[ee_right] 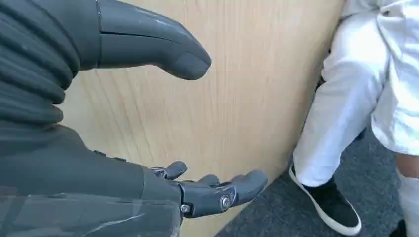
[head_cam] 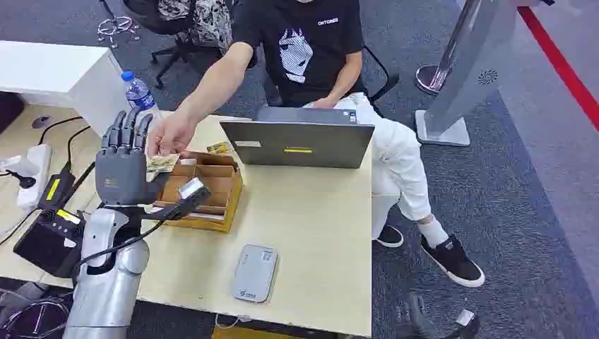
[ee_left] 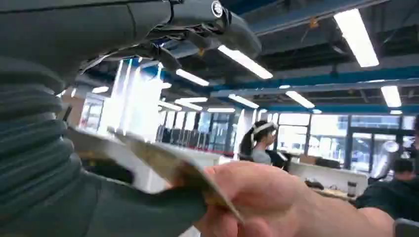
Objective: Pass the card to the sensor for recognition and then transmit it.
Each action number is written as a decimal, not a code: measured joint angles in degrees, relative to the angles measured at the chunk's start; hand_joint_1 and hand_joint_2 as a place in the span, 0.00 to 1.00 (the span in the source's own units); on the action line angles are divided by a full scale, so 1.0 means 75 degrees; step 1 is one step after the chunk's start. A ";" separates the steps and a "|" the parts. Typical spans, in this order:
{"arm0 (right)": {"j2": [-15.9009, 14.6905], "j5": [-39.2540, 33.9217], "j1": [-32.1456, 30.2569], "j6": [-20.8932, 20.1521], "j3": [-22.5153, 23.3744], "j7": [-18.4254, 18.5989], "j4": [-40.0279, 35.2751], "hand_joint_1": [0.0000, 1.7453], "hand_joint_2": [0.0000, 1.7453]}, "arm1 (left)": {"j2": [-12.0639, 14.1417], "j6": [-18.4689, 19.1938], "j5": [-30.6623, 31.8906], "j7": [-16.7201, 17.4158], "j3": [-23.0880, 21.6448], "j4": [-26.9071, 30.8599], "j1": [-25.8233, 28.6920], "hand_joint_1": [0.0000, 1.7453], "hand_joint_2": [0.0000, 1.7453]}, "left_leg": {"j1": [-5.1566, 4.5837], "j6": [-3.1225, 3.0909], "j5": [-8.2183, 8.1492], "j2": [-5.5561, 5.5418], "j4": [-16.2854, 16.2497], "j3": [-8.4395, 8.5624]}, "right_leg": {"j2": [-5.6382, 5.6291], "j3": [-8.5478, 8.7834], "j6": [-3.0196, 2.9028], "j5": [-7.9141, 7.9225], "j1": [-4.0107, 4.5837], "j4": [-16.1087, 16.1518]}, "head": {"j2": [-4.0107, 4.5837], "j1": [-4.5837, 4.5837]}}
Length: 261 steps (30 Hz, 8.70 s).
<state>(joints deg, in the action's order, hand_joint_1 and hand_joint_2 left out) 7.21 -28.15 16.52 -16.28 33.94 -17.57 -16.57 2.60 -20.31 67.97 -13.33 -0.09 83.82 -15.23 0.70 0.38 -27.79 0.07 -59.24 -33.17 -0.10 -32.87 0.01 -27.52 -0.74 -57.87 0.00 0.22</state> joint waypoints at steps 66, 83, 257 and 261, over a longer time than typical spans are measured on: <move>0.0122 0.0169 0.0194 -0.0140 0.1040 0.0233 0.0122 0.00 1.00 | 0.1827 0.2151 -0.1973 -0.1236 -0.5001 -0.1644 -0.0158 1.00 1.00 | 0.0001 -0.0001 0.0004 -0.0001 0.0000 -0.0009 | -0.0001 -0.0007 -0.0002 0.0006 0.0001 0.0000 | 0.0000 0.0006; 0.0122 0.0320 0.0291 -0.0105 0.1067 0.0338 0.0172 0.00 1.00 | 0.2404 0.2847 -0.3284 -0.1947 -0.5313 -0.1880 -0.0360 1.00 1.00 | 0.0002 0.0000 0.0005 0.0000 0.0001 -0.0008 | -0.0002 -0.0007 -0.0002 0.0005 0.0002 -0.0004 | 0.0000 0.0006; 0.0058 0.0460 0.0089 -0.0163 0.1676 0.0076 0.0245 0.00 1.00 | 0.1212 0.0539 0.0711 0.0093 -0.0251 -0.1950 0.0908 1.00 1.00 | 0.0003 0.0012 0.0013 0.0004 0.0003 -0.0024 | -0.0007 -0.0028 0.0001 0.0010 0.0002 -0.0008 | 0.0000 0.0006; 0.0058 0.0472 0.0085 -0.0163 0.1684 0.0076 0.0245 0.00 1.00 | 0.1204 0.0548 0.0688 0.0009 -0.0222 -0.1999 0.0902 1.00 1.00 | 0.0004 0.0012 0.0013 0.0005 0.0003 -0.0023 | -0.0008 -0.0028 0.0001 0.0010 0.0003 -0.0009 | 0.0000 0.0006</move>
<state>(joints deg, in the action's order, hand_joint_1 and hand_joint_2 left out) 7.65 -24.61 17.16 -17.51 46.58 -17.00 -14.73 11.63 -16.20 73.13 -13.26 -1.75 68.83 -8.47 0.73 0.47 -27.69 0.11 -59.23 -33.34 -0.16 -33.09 0.01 -27.44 -0.72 -57.94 0.00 0.26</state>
